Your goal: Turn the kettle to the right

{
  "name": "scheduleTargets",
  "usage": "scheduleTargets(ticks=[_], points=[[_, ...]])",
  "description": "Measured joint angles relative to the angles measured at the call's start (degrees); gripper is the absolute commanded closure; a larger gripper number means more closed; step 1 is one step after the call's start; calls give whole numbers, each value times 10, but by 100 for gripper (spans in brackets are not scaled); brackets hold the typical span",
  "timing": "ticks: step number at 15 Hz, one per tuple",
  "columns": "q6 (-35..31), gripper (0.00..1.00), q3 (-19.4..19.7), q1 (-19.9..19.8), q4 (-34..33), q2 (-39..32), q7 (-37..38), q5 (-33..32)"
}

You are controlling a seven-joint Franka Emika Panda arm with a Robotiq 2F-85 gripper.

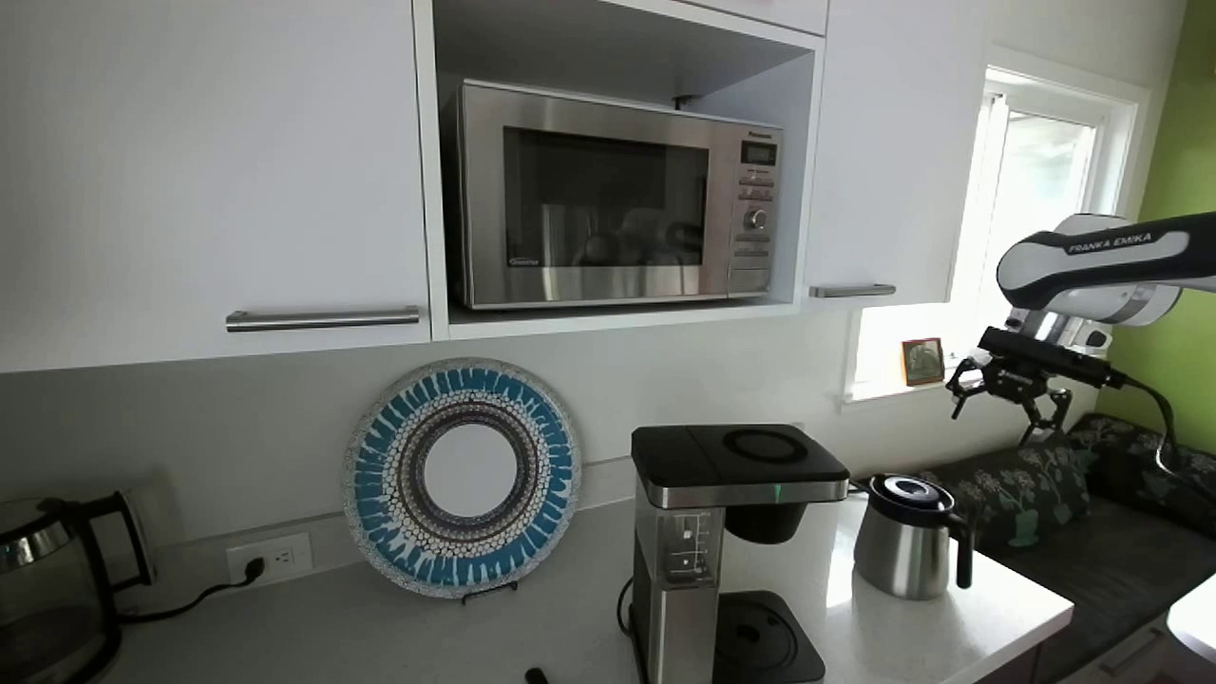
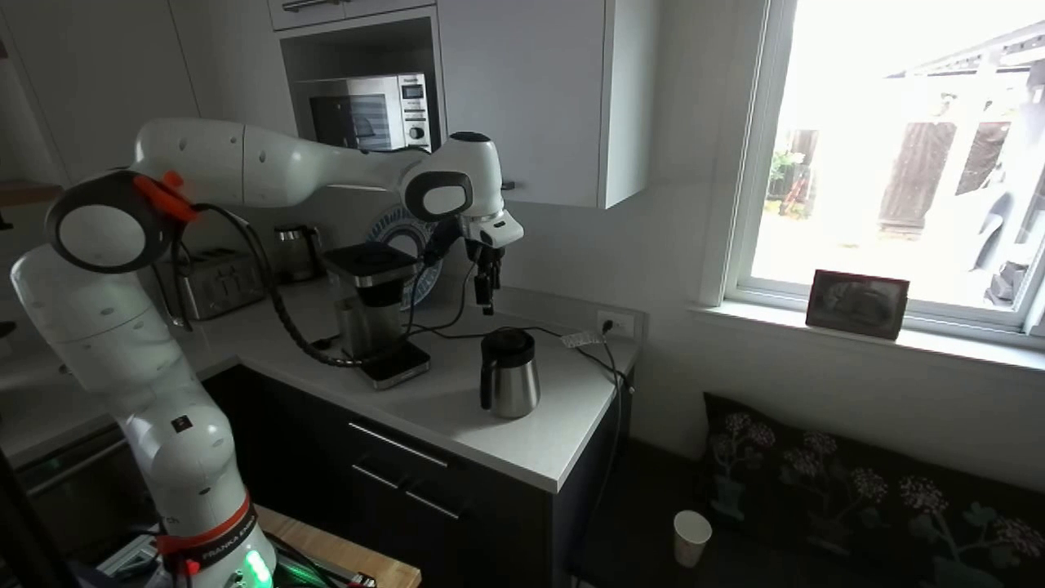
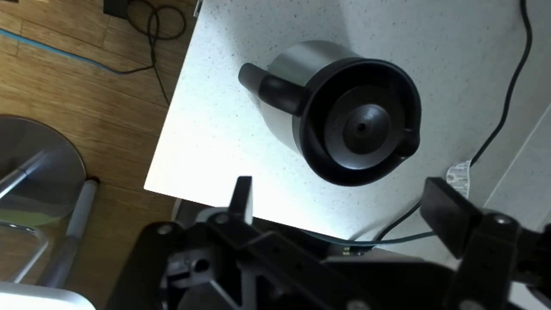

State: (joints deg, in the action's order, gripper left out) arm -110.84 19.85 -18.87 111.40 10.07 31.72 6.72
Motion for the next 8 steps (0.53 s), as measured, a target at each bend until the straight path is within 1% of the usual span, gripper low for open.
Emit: scheduleTargets(ticks=[6, 8], points=[[32, 0, -14, 5, -15, -15, -166, -7], [33, 0, -16, 7, -18, -20, -201, -8]])
